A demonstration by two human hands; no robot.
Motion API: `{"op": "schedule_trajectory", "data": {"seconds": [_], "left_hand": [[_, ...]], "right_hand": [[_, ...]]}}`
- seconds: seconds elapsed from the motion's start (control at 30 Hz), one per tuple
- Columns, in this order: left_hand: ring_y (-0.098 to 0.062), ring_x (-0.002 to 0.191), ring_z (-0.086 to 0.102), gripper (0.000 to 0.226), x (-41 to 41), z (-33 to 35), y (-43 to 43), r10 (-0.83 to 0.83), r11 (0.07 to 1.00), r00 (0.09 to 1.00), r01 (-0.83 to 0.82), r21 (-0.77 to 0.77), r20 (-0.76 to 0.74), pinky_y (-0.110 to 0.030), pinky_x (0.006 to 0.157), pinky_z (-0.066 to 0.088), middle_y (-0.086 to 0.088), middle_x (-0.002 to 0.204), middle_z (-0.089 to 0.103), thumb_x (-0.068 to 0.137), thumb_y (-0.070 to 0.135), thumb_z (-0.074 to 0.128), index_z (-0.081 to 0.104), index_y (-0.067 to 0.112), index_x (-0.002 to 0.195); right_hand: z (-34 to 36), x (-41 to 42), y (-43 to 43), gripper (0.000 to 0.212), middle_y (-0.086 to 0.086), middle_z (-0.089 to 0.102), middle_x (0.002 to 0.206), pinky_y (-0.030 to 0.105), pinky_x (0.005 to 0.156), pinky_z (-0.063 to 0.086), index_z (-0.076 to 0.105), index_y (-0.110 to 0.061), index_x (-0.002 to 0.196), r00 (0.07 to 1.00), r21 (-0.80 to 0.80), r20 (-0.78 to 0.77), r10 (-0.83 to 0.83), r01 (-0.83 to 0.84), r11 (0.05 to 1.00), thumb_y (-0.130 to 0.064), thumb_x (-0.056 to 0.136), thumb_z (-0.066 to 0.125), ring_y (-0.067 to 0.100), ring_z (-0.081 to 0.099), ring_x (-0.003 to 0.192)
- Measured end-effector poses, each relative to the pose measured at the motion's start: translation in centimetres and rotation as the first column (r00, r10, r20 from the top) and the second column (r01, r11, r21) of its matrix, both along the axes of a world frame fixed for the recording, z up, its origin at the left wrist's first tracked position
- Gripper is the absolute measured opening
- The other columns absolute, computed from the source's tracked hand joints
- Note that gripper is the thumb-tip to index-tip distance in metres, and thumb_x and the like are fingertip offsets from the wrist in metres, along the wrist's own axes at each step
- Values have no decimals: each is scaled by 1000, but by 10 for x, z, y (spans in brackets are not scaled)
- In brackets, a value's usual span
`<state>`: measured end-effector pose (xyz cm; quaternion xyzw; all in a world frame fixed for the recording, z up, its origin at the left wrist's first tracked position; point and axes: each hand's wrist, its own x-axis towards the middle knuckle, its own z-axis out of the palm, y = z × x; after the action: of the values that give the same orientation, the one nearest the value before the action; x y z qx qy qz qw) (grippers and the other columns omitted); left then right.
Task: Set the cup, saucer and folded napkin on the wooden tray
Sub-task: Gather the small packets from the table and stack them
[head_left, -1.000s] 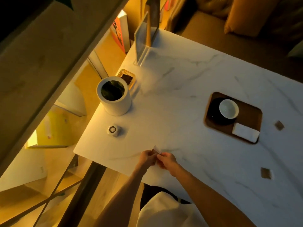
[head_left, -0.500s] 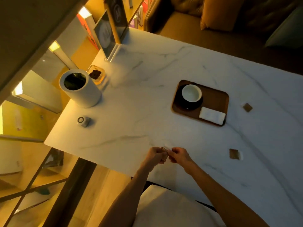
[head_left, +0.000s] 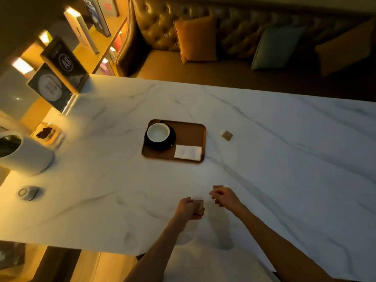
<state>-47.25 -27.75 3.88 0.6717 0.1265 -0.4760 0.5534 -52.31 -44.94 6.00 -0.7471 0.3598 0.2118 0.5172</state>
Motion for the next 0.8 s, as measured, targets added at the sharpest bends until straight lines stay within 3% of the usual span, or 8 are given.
{"op": "schedule_trajectory", "data": {"seconds": [0.07, 0.17, 0.33, 0.53, 0.67, 0.8], "left_hand": [[-15, 57, 68, 16, 3, 0, -11, 52, 999, 999, -52, 16, 17, -30, 59, 59, -7, 71, 68, 92, 3, 53, 66, 9, 85], [-15, 55, 64, 20, 8, 2, -16, 95, 993, 995, -97, 71, 32, -28, 56, 57, -6, 68, 65, 92, 2, 50, 64, 10, 80], [-12, 47, 42, 20, 16, 2, -14, 58, 993, 995, -66, 98, 79, -21, 47, 39, -6, 62, 42, 90, 0, 46, 47, 11, 74], [-16, 57, 51, 12, 18, -13, -11, -34, 986, 996, 20, 168, 83, -26, 57, 50, -7, 66, 51, 94, 7, 50, 53, 7, 83], [-18, 60, 53, 12, 19, -15, -22, -68, 983, 995, 54, 176, 75, -29, 61, 52, -10, 68, 53, 95, 7, 51, 54, 6, 83], [-19, 62, 54, 12, 20, -5, -41, -75, 989, 997, 70, 134, 32, -26, 60, 52, -16, 78, 53, 96, 1, 46, 55, 4, 90]], "right_hand": [[-7, 7, -22, 21, 7, 67, 111, 39, 88, 53, 68, -10, 105, 1000, -217, -6, 12, -13, 976, -15, 91, 55, 25, 64, 98], [-19, 15, -42, 32, 15, 57, 126, 41, 97, 48, 59, -9, 121, 996, -332, -73, 52, -73, 941, -13, 91, 50, 30, 57, 114], [-43, 15, -47, 28, 20, 41, 128, 44, 96, 48, 56, -11, 121, 989, -381, -115, 94, -131, 915, -15, 94, 50, 38, 57, 105], [-56, 4, -47, 16, 17, 43, 122, 42, 92, 48, 64, -7, 101, 995, -331, -100, -23, -11, 944, -15, 87, 63, 34, 52, 106], [-54, -11, -54, 12, 18, 62, 105, 43, 83, 52, 64, -4, 97, 990, -277, -14, -141, 132, 952, -10, 86, 61, 32, 60, 96], [-52, -19, -59, 17, 15, 62, 103, 42, 82, 52, 60, -6, 100, 977, -272, -20, -211, 198, 942, -16, 87, 60, 30, 60, 95]]}}
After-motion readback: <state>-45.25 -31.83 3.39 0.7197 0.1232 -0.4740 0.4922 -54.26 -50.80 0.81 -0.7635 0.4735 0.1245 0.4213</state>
